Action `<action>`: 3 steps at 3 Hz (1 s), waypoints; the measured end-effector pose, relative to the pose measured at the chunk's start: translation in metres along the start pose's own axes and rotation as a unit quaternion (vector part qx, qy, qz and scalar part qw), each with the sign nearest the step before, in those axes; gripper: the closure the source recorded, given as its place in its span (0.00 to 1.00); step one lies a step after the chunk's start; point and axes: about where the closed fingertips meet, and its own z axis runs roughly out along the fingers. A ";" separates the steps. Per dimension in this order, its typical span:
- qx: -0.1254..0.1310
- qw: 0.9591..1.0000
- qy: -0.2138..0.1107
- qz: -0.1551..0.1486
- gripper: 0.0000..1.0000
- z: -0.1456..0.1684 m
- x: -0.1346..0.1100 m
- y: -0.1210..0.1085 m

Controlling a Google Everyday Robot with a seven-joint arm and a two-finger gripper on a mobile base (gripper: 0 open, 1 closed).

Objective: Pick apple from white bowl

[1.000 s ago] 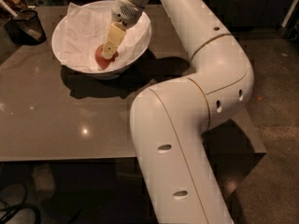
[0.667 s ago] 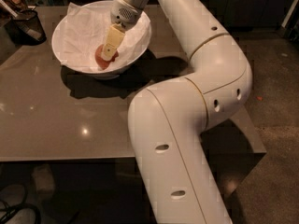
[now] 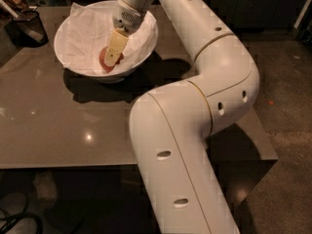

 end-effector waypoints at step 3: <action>0.002 1.000 0.024 0.003 0.26 0.010 0.008 -0.004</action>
Offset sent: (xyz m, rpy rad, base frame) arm -0.0223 -0.0295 -0.0075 -0.1296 0.0891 0.0500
